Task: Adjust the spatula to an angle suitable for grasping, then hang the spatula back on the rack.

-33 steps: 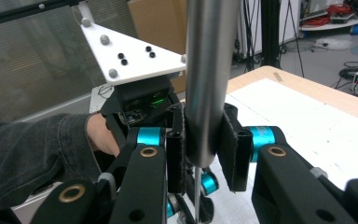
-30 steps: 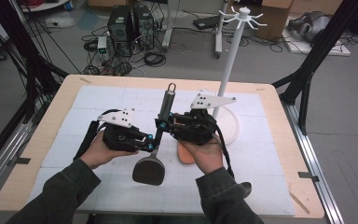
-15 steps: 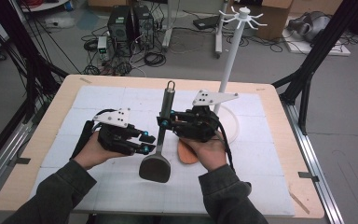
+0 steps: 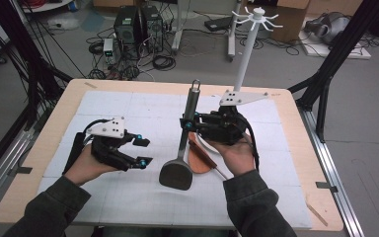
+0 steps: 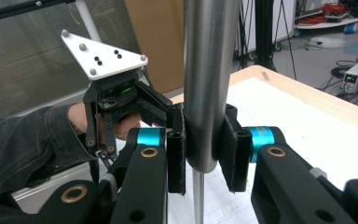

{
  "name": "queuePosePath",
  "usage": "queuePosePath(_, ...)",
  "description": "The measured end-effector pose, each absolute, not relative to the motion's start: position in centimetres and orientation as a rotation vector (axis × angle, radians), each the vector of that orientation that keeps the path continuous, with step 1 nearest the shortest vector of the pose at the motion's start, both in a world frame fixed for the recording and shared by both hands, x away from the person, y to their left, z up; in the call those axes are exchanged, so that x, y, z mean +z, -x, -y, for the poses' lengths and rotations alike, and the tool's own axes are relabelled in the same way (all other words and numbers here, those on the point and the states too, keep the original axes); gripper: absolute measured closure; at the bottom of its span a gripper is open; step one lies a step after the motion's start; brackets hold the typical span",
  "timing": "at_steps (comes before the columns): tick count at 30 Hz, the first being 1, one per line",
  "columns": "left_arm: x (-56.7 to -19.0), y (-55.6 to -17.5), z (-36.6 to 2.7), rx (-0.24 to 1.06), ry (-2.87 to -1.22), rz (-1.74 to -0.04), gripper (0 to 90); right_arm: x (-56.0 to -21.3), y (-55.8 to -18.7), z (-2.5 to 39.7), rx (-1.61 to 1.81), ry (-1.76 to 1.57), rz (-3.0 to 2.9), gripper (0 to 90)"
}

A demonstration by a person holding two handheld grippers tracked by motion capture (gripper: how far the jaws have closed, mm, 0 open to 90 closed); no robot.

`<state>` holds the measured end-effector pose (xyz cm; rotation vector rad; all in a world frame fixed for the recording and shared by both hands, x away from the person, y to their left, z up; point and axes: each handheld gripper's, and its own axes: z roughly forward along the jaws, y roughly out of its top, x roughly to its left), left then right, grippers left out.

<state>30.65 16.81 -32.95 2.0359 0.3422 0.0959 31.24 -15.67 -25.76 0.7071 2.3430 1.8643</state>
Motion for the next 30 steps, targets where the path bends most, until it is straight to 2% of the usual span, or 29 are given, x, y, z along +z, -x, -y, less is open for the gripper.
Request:
queuePosePath(11, -34.9, -29.5, -19.8, 0.166, -2.033, -0.462, 17.2, -24.8, -31.8, 17.1, 1.834, -0.705, -2.326, 75.1)
queuePosePath(30, -36.2, -29.2, -22.0, 0.239, -2.013, -0.529, 11.2, -21.6, -33.3, 19.7, 1.75, -0.738, -2.282, 75.1)
